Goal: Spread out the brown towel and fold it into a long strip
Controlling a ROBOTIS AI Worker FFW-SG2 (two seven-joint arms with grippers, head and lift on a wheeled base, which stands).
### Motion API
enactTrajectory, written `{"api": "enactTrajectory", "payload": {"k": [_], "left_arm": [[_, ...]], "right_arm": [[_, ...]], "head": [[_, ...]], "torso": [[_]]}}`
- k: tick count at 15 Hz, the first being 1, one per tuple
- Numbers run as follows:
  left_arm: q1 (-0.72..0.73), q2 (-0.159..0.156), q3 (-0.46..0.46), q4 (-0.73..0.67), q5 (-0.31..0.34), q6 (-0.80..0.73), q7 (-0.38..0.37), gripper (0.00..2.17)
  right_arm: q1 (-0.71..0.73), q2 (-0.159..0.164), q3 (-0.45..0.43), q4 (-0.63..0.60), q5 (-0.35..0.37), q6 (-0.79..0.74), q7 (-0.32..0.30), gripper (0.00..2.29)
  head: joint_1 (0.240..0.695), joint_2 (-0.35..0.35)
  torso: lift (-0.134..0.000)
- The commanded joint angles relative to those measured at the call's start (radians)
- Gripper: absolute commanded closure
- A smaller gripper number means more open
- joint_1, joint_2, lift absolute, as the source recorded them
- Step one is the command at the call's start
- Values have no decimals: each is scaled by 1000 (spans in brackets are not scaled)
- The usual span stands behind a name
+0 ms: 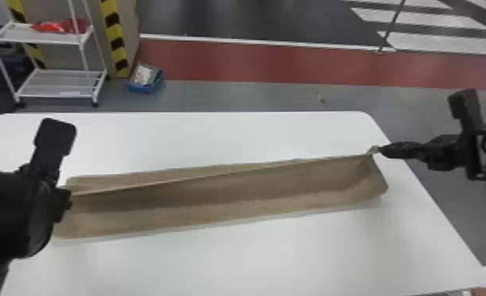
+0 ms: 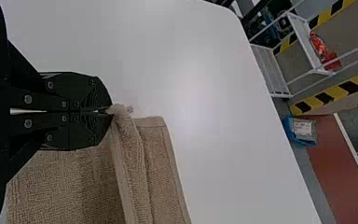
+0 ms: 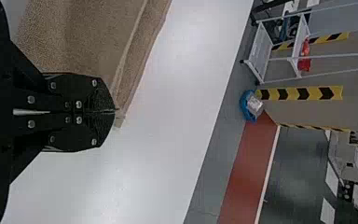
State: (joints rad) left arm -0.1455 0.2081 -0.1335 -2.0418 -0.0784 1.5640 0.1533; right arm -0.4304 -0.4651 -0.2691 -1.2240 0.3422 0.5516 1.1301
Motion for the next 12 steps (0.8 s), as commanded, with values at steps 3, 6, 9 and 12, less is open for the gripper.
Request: {"api": "enactTrajectory", "payload": {"k": [3,6,9,12], "left_arm": [[-14,-6,0,83,60,-21,25,1818],[-8,-4,18,81,78,-34,38,1821],[-2,-6,28,32,101,-31,63,1821],[-12,-10,25,11,132,-37,74,1821]], "right_arm": [[-16,14,30,31,9,-6,-27,1288],[-19,16,16,49,-5,-31,-39,1288],[-21,16,8,51,-9,-31,-44,1288],[-22,16,-4,49,-23,-28,-46,1288]], "head": [[695,-135],[695,-131],[695,-129],[695,-135]], "torso": [[-125],[-125],[-125],[-125]]}}
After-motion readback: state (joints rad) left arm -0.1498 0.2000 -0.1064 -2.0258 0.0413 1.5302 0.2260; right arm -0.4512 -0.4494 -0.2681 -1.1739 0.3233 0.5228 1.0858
